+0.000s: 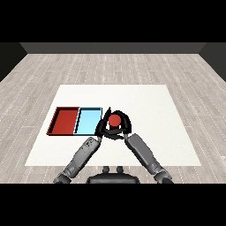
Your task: Pick the red can and put it in the red box
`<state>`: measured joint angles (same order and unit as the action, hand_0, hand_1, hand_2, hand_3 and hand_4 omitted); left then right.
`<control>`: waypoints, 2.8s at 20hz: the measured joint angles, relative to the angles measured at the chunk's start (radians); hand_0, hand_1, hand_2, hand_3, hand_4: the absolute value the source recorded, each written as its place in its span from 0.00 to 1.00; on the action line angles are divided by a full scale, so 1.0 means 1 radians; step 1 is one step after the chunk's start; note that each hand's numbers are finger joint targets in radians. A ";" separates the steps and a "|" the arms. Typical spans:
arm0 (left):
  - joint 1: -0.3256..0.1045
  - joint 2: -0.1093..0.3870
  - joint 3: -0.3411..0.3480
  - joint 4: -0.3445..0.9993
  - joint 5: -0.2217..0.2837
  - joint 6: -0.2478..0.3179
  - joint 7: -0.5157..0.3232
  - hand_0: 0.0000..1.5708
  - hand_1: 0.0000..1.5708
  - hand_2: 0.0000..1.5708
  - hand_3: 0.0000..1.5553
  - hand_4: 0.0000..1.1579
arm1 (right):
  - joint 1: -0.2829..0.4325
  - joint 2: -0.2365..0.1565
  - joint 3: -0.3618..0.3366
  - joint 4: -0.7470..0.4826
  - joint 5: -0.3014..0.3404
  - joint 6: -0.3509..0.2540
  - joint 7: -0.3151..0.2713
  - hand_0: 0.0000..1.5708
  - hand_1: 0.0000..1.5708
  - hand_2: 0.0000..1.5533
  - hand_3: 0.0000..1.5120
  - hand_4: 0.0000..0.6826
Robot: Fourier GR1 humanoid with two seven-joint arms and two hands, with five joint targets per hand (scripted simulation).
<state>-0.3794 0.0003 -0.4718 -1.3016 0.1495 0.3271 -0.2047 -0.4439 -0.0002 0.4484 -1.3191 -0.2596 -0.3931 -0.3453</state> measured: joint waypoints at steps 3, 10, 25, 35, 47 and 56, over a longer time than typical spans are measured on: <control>-0.001 0.000 -0.004 0.008 0.001 0.000 -0.004 0.00 0.00 0.00 0.00 0.00 | 0.001 -0.002 0.022 -0.019 -0.006 -0.014 0.000 0.92 0.92 0.92 0.92 0.88; -0.017 0.013 -0.024 0.018 0.014 0.019 -0.010 0.00 0.00 0.00 0.00 0.00 | -0.010 -0.008 0.086 -0.037 -0.055 -0.065 0.002 0.93 0.93 0.93 0.92 0.80; -0.058 0.031 -0.073 0.025 0.007 0.185 0.061 1.00 1.00 0.94 0.86 0.77 | -0.023 -0.021 0.086 -0.026 -0.082 -0.061 -0.038 0.94 0.94 0.92 0.92 0.82; -0.053 0.032 -0.066 -0.003 -0.025 0.222 0.071 1.00 1.00 0.97 0.92 0.76 | -0.029 -0.019 0.091 -0.047 -0.066 -0.059 -0.026 0.96 0.96 0.94 0.92 0.80; -0.057 0.033 -0.082 -0.007 0.020 0.260 0.029 1.00 1.00 1.00 0.96 0.98 | -0.028 -0.018 0.075 -0.070 -0.082 0.001 -0.019 0.00 0.00 0.00 0.00 0.00; -0.080 0.019 -0.084 0.030 0.027 0.251 0.006 1.00 1.00 1.00 0.96 0.99 | -0.014 -0.016 0.044 -0.116 0.006 0.001 0.015 0.00 0.00 0.00 0.00 0.00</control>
<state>-0.4598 0.0198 -0.5553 -1.2719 0.1762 0.5785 -0.1990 -0.4580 -0.0158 0.4922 -1.4352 -0.2532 -0.3919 -0.3300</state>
